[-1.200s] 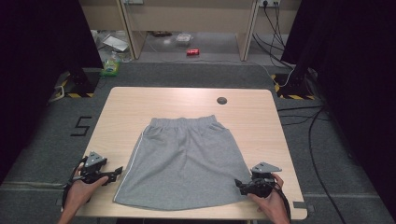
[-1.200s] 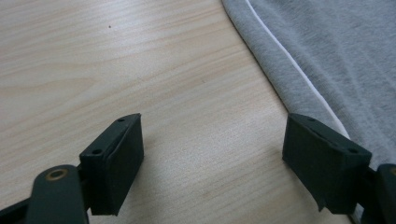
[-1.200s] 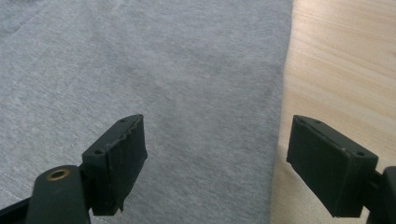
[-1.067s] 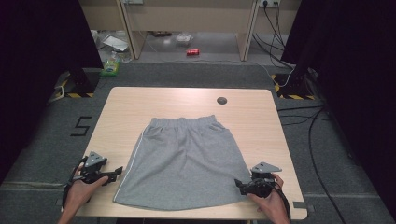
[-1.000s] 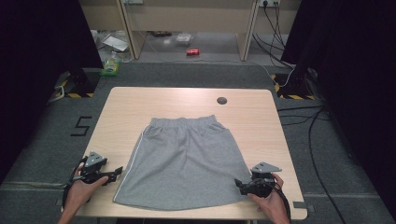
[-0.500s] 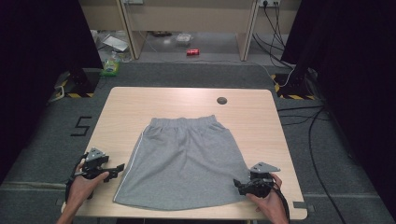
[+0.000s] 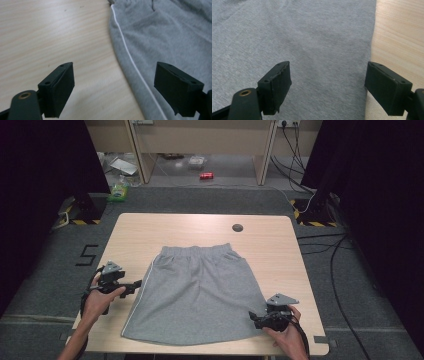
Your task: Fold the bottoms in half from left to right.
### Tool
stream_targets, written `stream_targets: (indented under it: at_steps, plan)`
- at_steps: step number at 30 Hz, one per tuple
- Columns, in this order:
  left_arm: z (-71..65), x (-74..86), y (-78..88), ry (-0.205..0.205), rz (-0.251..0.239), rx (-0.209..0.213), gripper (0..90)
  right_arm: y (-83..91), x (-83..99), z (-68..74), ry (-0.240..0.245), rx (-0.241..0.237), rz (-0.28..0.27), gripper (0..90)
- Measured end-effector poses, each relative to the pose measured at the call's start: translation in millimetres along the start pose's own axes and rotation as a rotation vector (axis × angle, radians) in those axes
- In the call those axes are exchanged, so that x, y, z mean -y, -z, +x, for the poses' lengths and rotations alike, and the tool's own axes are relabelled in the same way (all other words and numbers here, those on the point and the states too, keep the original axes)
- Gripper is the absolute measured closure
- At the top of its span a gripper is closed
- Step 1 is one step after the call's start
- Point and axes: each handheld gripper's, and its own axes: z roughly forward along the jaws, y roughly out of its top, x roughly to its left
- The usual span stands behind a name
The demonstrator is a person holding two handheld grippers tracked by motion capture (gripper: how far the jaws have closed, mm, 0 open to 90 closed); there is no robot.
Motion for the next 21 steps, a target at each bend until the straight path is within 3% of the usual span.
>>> stream_targets:
  at_steps: [12,17,21]
  plan:
    - [-3.6,-36.9,-27.5,0.002,-0.003,0.017,16.5,-0.8,-0.3,0.3,0.005,-0.005,0.000,21.3]
    - [-7.8,-59.3,-46.2,0.019,0.004,0.043,20.6,-1.0,-0.5,0.9,0.006,-0.007,-0.002,21.3]
    - [-7.3,-71.7,-57.3,0.030,0.003,0.033,24.7,-0.6,-0.4,0.4,0.006,-0.009,-0.003,21.7]
